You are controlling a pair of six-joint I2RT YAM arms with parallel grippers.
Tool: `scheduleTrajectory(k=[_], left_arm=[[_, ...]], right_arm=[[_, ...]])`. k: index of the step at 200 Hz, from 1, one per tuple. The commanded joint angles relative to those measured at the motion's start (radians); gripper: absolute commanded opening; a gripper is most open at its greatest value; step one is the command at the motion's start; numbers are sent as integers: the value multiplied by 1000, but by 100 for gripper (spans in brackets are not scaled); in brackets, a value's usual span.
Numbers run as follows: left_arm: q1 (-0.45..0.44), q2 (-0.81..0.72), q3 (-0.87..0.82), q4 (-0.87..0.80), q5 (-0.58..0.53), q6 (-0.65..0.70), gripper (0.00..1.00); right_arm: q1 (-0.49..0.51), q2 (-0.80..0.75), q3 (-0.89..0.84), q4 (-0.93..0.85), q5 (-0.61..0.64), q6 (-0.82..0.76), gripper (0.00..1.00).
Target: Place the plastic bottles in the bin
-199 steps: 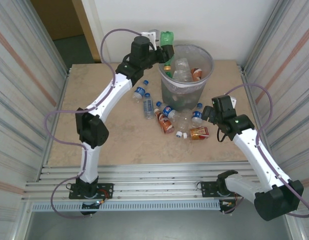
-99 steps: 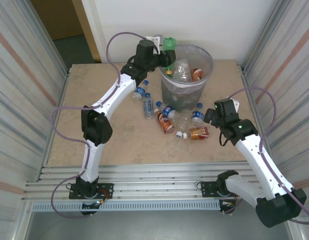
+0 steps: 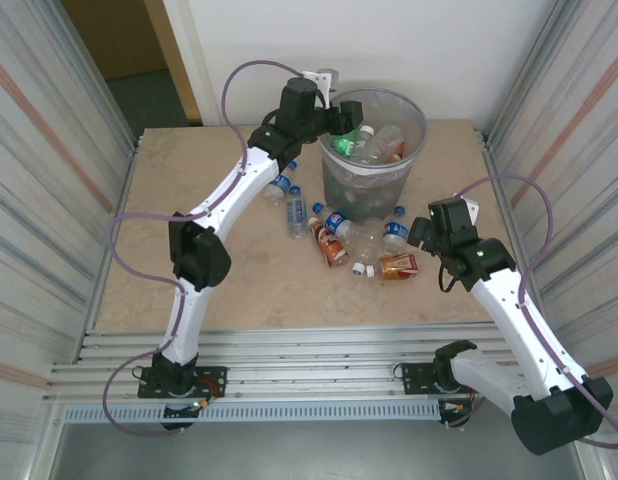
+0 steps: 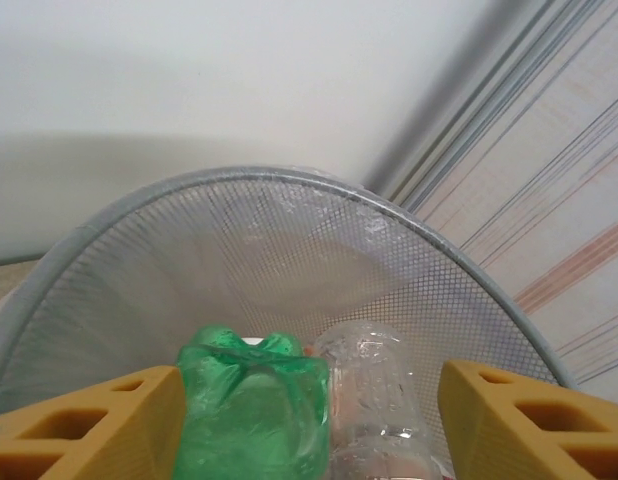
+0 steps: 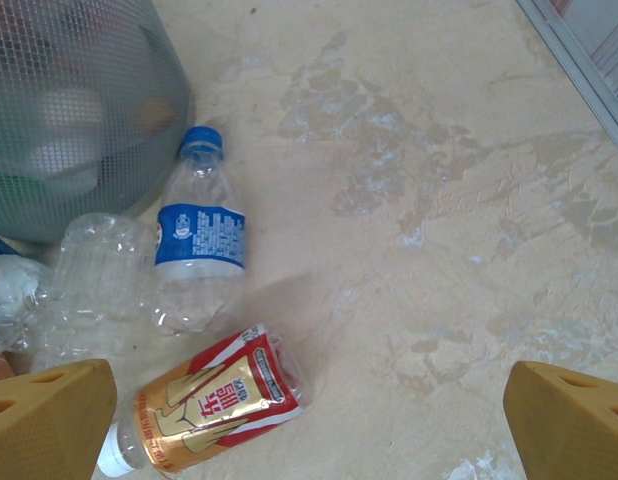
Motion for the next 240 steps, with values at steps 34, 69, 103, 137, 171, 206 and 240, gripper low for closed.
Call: scheduleTrajectory(k=[34, 69, 103, 137, 171, 206, 240], left_arm=[[-9, 21, 26, -22, 7, 35, 45], [-10, 32, 24, -31, 24, 33, 43], [-10, -27, -10, -24, 50, 46, 47], [-12, -167, -93, 7, 100, 68, 56], [-20, -342, -274, 77, 116, 102, 70], [-21, -506, -497, 137, 69, 142, 87], [-12, -666, -704, 194, 5, 167, 99]], right_arm=[[3, 1, -2, -4, 5, 20, 98], [3, 11, -6, -4, 0, 24, 98], [3, 19, -36, 12, -29, 46, 98], [14, 55, -88, 40, -71, 109, 98], [56, 97, -113, 0, -11, 238, 98], [120, 157, -138, -52, 55, 407, 98], [212, 218, -163, -56, 97, 555, 98]])
